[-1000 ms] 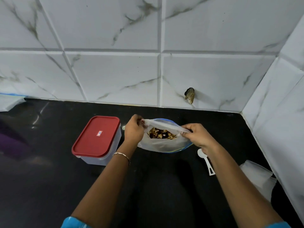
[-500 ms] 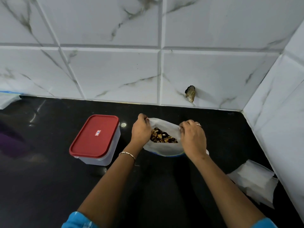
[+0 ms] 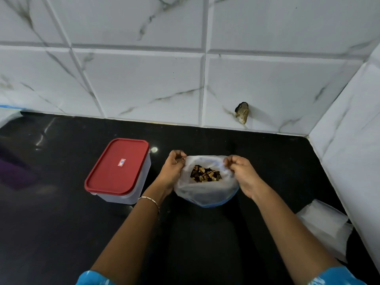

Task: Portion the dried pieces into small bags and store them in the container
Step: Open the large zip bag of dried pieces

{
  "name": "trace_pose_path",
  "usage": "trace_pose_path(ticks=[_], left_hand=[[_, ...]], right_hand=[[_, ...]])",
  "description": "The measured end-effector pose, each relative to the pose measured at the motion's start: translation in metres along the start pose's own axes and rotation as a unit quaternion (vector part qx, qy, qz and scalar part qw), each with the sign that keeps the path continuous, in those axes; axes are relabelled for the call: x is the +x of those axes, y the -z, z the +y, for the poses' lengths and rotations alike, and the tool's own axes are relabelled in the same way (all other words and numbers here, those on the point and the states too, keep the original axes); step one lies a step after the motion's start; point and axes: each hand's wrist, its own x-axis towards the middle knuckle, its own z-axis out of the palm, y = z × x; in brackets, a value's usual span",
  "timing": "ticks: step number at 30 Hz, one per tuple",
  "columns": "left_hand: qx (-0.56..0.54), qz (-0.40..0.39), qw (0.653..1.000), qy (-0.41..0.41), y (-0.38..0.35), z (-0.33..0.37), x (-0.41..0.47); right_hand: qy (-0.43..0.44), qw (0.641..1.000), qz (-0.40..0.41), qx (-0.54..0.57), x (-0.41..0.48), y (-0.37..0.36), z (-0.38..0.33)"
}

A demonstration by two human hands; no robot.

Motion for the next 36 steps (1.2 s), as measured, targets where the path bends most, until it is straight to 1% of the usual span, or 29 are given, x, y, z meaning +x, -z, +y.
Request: trace_pose_path(ticks=[2,4,5,6,7,8,9,10,11,13,14,16,18,20,22,24,26,28,29,31,33,35,36], left_hand=[[0.069,-0.025,0.997,-0.028,0.004,0.006,-0.006],[0.12,-0.016,0.991,-0.05,0.003,0.012,-0.015],[0.165,0.01,0.983,-0.074,0.0,0.012,-0.02],[0.239,0.055,0.964,-0.101,-0.004,0.012,-0.028],[0.323,0.112,0.931,-0.128,-0.008,0.01,-0.034],[0.4,0.17,0.887,-0.156,-0.012,0.007,-0.041],[0.444,0.21,0.853,-0.176,-0.016,0.003,-0.046],[0.463,0.231,0.834,-0.189,-0.021,0.002,-0.05],[0.472,0.236,0.827,-0.195,-0.025,-0.002,-0.051],[0.493,0.214,0.825,-0.175,-0.029,-0.006,-0.051],[0.511,0.201,0.819,-0.166,-0.029,-0.009,-0.05],[0.54,0.188,0.804,-0.16,-0.024,-0.016,-0.048],[0.557,0.177,0.797,-0.155,-0.019,-0.021,-0.049],[0.564,0.164,0.798,-0.134,-0.016,-0.02,-0.05],[0.56,0.148,0.808,-0.112,-0.014,-0.019,-0.05],[0.529,0.13,0.833,-0.103,-0.01,-0.017,-0.048],[0.477,0.096,0.868,-0.097,-0.006,-0.014,-0.045],[0.434,0.048,0.896,-0.084,-0.006,-0.009,-0.042],[0.42,0.025,0.904,-0.077,-0.007,-0.008,-0.04],[0.406,-0.01,0.911,-0.073,-0.009,-0.007,-0.038],[0.416,-0.02,0.906,-0.075,-0.01,-0.008,-0.037],[0.433,0.002,0.897,-0.085,-0.013,-0.011,-0.037],[0.43,0.028,0.898,-0.094,-0.016,-0.012,-0.038]], right_hand=[[0.025,0.993,0.01,-0.116,-0.008,0.001,0.001],[0.05,0.971,0.067,-0.223,-0.017,0.001,0.004],[0.058,0.953,0.105,-0.278,-0.023,0.0,0.005],[0.062,0.934,0.141,-0.323,-0.03,-0.002,0.007],[0.067,0.917,0.174,-0.353,-0.037,-0.006,0.01],[0.074,0.905,0.204,-0.366,-0.042,-0.012,0.015],[0.082,0.898,0.226,-0.367,-0.047,-0.019,0.019],[0.084,0.9,0.238,-0.355,-0.048,-0.024,0.026],[0.079,0.906,0.244,-0.338,-0.048,-0.028,0.032],[0.075,0.919,0.234,-0.309,-0.044,-0.03,0.042],[0.081,0.923,0.222,-0.303,-0.042,-0.028,0.046],[0.1,0.924,0.2,-0.311,-0.041,-0.021,0.051],[0.116,0.917,0.185,-0.335,-0.041,-0.014,0.054],[0.125,0.906,0.178,-0.363,-0.04,-0.01,0.055],[0.144,0.89,0.184,-0.391,-0.038,-0.009,0.053],[0.171,0.87,0.197,-0.418,-0.037,-0.009,0.05],[0.183,0.855,0.207,-0.44,-0.035,-0.009,0.047],[0.171,0.849,0.216,-0.452,-0.033,-0.008,0.044],[0.158,0.848,0.22,-0.456,-0.032,-0.007,0.043],[0.138,0.848,0.233,-0.456,-0.03,-0.006,0.041],[0.143,0.852,0.246,-0.438,-0.026,-0.008,0.039],[0.172,0.854,0.25,-0.422,-0.021,-0.012,0.039],[0.19,0.852,0.247,-0.422,-0.018,-0.014,0.039]])
